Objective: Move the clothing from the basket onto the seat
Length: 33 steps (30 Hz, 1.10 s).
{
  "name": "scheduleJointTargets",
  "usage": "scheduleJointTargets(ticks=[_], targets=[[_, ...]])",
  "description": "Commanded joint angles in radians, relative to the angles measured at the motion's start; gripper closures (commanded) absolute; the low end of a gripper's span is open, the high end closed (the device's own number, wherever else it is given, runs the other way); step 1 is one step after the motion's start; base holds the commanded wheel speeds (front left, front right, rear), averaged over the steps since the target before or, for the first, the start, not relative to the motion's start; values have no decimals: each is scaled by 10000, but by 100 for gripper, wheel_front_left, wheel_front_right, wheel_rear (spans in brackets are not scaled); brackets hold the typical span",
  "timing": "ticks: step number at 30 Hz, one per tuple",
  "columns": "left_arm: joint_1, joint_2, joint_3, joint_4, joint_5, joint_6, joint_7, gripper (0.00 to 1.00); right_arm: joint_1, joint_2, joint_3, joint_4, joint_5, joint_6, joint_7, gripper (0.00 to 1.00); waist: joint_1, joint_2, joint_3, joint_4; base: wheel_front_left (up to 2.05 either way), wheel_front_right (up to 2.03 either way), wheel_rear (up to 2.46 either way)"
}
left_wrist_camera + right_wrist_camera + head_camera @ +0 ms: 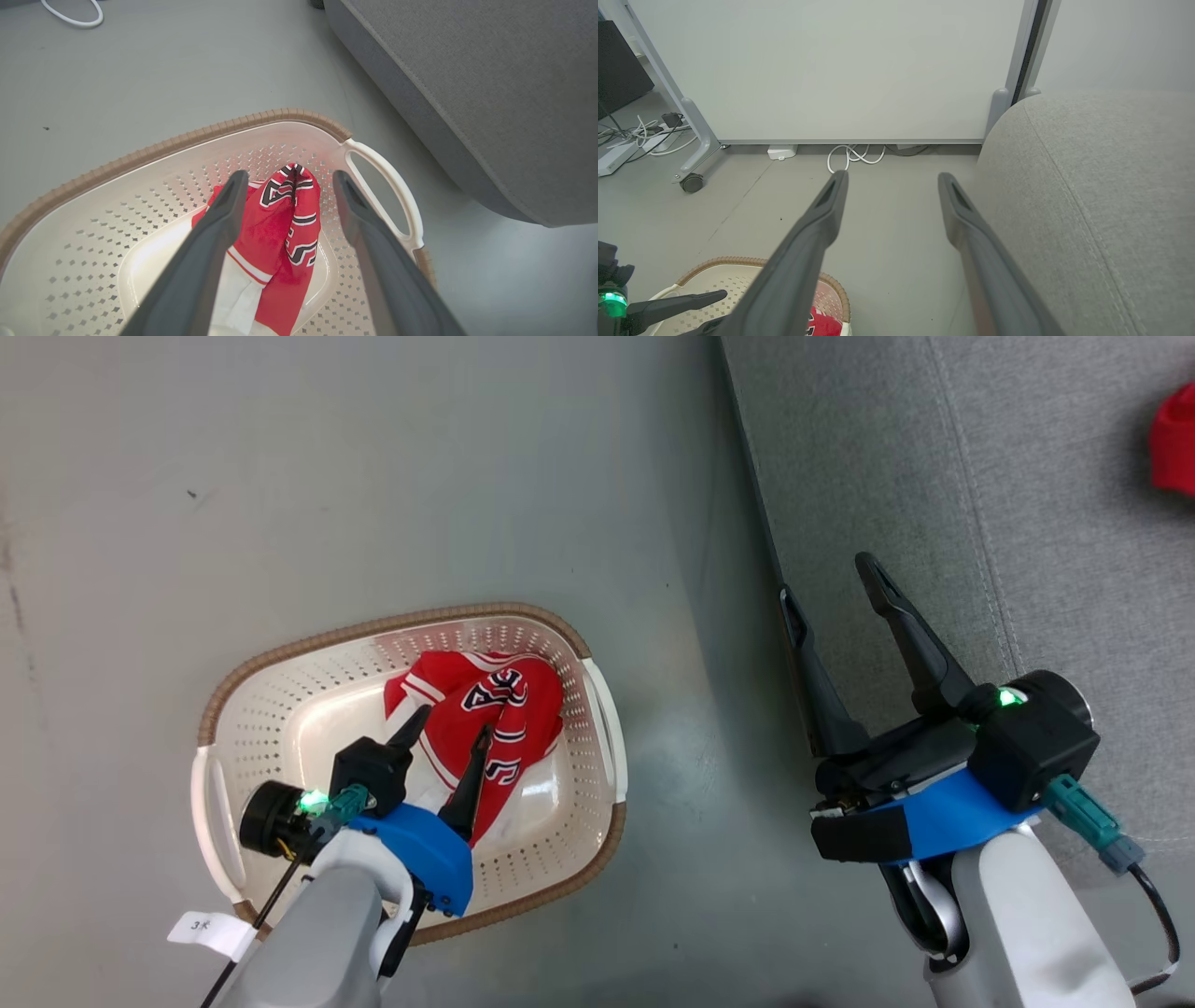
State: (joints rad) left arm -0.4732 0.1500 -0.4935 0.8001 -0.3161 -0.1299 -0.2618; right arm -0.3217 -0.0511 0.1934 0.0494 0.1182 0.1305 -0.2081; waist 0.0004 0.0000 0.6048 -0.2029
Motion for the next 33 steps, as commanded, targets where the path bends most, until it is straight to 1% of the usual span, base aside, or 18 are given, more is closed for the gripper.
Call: scheduleJointTargets(ticks=[1,9,11,20,23,33], targets=[[-370,12,-51,155,-67,-12,-48,0,-283,11,33,-99,2,5,-39,0,-4,0,676,-134,0,0,0],[-1394,87,-539,1097,25,-12,-46,0,-905,12,140,-556,11,5,-58,0,-4,0,1644,-237,0,0,0],[-1651,136,-537,1279,111,-12,-48,0,-1010,12,157,-688,55,5,-81,0,-4,0,1904,-267,0,0,0],[-2658,292,-651,2189,636,374,-48,0,-1391,12,399,-1273,210,5,-134,0,-4,0,2841,-467,0,0,0],[-2918,377,-631,2426,692,411,-48,0,-1504,12,473,-1453,309,5,-155,0,-4,0,3044,-533,0,0,0],[-3764,264,-678,3280,575,282,-48,0,-1511,12,632,-1774,558,5,-281,0,-4,0,3601,-731,0,0,0]])
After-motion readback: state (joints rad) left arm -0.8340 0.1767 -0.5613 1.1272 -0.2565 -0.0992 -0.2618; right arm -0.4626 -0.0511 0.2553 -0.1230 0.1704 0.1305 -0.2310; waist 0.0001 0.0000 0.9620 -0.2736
